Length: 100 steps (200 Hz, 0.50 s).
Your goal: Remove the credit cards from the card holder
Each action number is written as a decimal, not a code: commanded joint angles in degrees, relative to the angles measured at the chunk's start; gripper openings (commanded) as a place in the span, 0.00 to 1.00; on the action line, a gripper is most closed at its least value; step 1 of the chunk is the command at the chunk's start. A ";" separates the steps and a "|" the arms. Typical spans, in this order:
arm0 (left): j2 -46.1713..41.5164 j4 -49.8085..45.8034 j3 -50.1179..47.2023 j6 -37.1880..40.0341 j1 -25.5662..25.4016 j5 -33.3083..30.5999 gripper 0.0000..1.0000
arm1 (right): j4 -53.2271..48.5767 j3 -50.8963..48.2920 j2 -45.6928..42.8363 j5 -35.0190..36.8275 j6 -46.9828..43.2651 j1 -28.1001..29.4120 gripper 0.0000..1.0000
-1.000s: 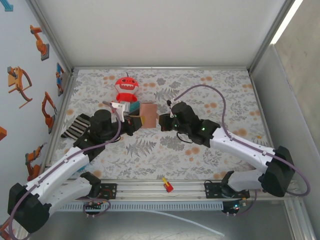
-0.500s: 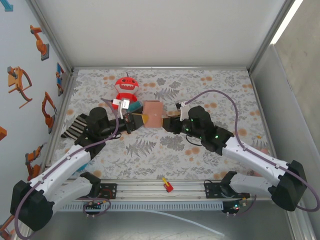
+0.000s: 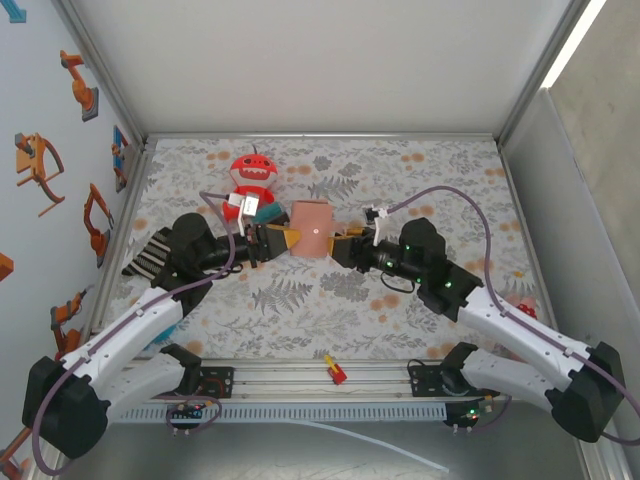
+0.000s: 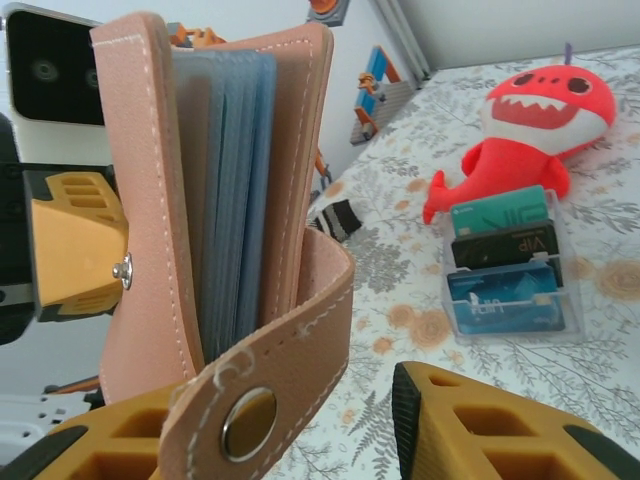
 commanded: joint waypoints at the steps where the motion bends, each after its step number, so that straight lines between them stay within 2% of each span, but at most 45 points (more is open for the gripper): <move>1: -0.47 2.82 0.91 -1.31 -0.55 6.86 0.00 | 9.70 -0.15 -1.12 -5.99 2.26 -0.04 0.40; 33: -1.60 2.65 1.33 -0.78 -0.55 8.50 0.00 | 13.49 -0.39 -1.33 -8.40 3.46 -0.07 0.36; 100: -0.98 7.48 0.98 -2.71 -0.73 12.35 0.00 | 18.78 -0.51 -0.51 -13.42 3.98 -0.13 0.35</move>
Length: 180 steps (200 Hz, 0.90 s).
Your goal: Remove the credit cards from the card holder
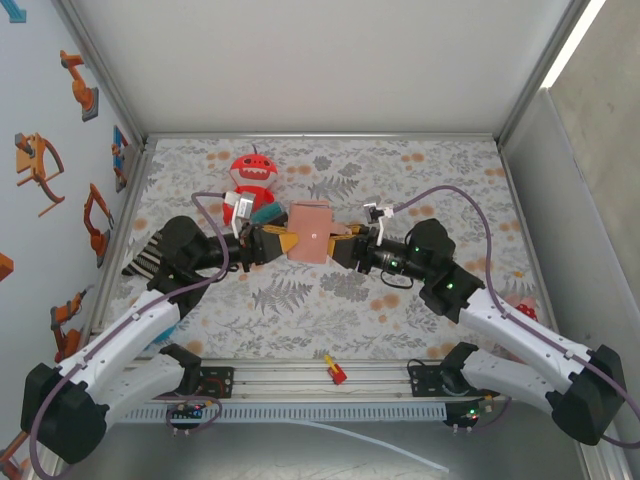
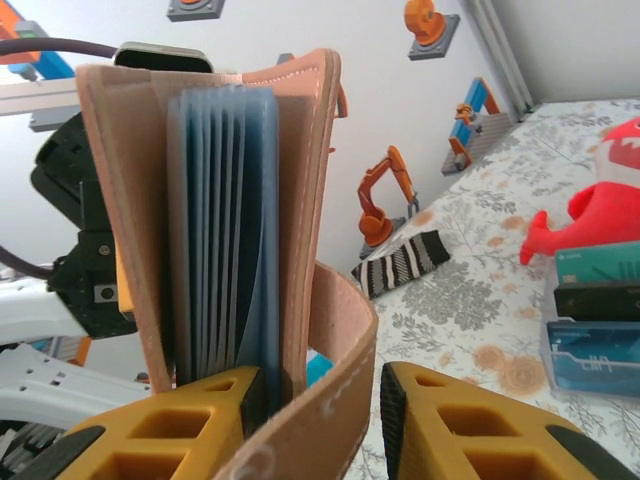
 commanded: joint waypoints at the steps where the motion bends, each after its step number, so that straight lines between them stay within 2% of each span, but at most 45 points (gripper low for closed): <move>1: 0.78 1.88 0.86 -1.45 -1.10 6.24 0.00 | 9.29 0.53 0.10 -4.60 1.19 0.51 0.35; 18: 1.13 1.79 1.14 -1.58 -1.25 6.51 0.00 | 10.68 0.36 0.21 -6.05 1.43 0.55 0.34; 56: 0.95 0.09 1.14 -0.88 -1.18 5.06 0.00 | 9.87 0.32 -0.20 -5.70 1.48 0.57 0.09; 78: 0.27 -4.89 1.61 1.87 -1.27 2.51 0.10 | 6.29 0.82 -0.42 -3.99 0.71 0.57 0.00; 115: -0.31 -13.32 3.14 6.85 -1.43 -0.75 0.36 | -3.23 2.68 -0.88 1.74 -1.77 0.52 0.00; 146: -0.94 -20.93 4.15 11.18 -2.01 -6.50 0.53 | -8.34 3.49 -0.95 6.47 -2.60 0.65 0.00; 180: -1.78 -24.26 4.31 13.81 -3.53 -12.01 0.63 | -13.69 4.50 -0.96 10.60 -3.35 0.66 0.00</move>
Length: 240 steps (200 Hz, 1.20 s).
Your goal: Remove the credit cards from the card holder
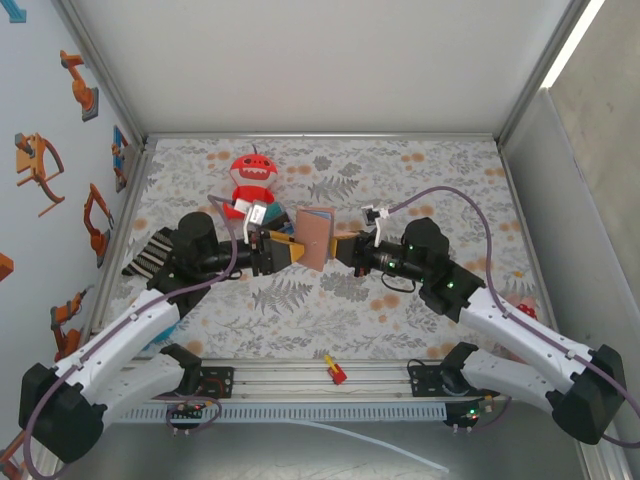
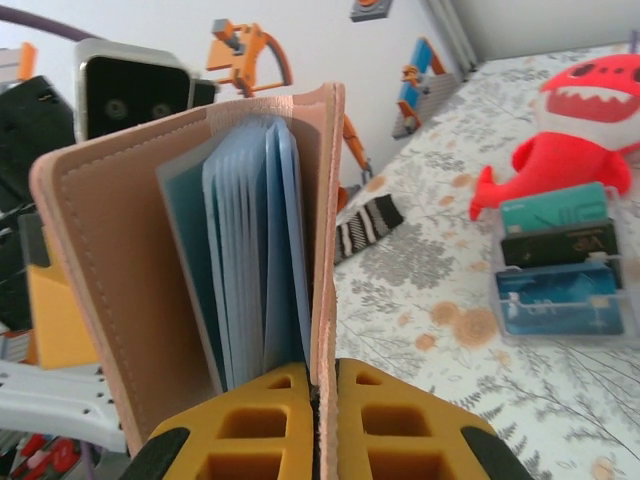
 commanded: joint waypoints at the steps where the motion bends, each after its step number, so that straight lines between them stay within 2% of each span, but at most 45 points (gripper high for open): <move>1: -1.36 -4.39 2.03 4.21 -1.14 -4.67 0.64 | -3.86 3.05 -1.13 5.16 -1.87 0.27 0.00; 37: -1.18 -4.72 1.65 4.91 -2.40 -8.16 0.76 | -8.51 4.50 -1.15 8.74 -2.34 0.38 0.00; 78: 0.74 -1.95 1.07 4.75 -3.60 -11.54 0.85 | -12.54 5.83 -0.74 11.40 -2.44 0.49 0.00; 109: 4.16 2.00 1.62 4.02 -4.97 -11.54 0.88 | -14.60 6.81 0.17 13.09 -2.42 0.81 0.00; 147: 7.08 2.42 3.05 5.03 -6.31 -11.67 0.91 | -19.18 8.70 1.61 16.99 -2.32 1.01 0.00; 210: 9.91 -1.14 3.34 6.22 -7.29 -17.56 0.89 | -23.18 11.71 4.56 20.25 -2.56 2.46 0.00; 240: 9.78 -5.08 4.15 8.03 -8.06 -21.25 0.78 | -25.56 13.24 5.54 22.20 -2.49 3.19 0.00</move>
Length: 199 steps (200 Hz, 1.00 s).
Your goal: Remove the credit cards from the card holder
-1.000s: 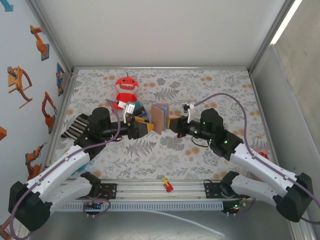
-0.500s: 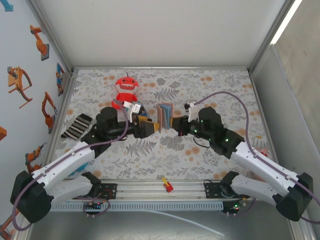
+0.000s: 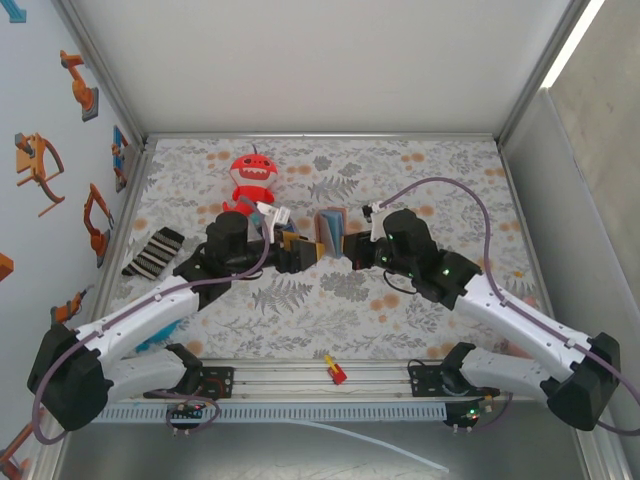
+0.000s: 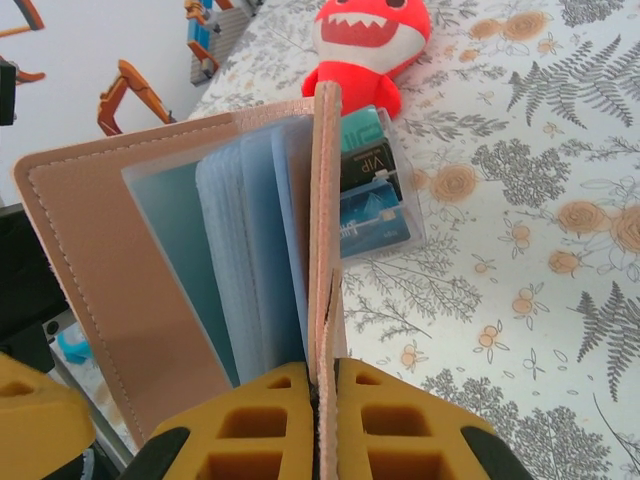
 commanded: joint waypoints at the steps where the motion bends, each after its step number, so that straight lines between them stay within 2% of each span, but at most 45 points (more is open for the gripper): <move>1: -0.16 -3.38 2.40 2.76 -0.71 -3.94 0.78 | -1.79 3.65 0.50 3.12 -0.61 0.84 0.00; 46: 0.60 -6.75 3.02 3.95 -1.01 -7.87 0.45 | -5.06 5.81 2.13 5.79 -0.89 1.84 0.00; 99: 1.91 -6.08 2.92 3.88 -1.27 -8.99 0.19 | -4.49 6.52 2.31 4.51 -0.46 2.19 0.00; 138: 3.03 -5.14 2.70 3.99 -1.34 -8.95 0.10 | -0.59 5.65 1.86 -0.39 0.48 2.16 0.00; 174: 3.86 -3.80 2.70 3.71 -1.35 -8.21 0.06 | 2.52 4.78 2.55 -3.57 1.48 2.21 0.00; 199: 3.62 -3.97 2.83 3.82 -1.35 -8.20 0.05 | 2.13 5.08 2.66 -3.00 1.53 2.21 0.00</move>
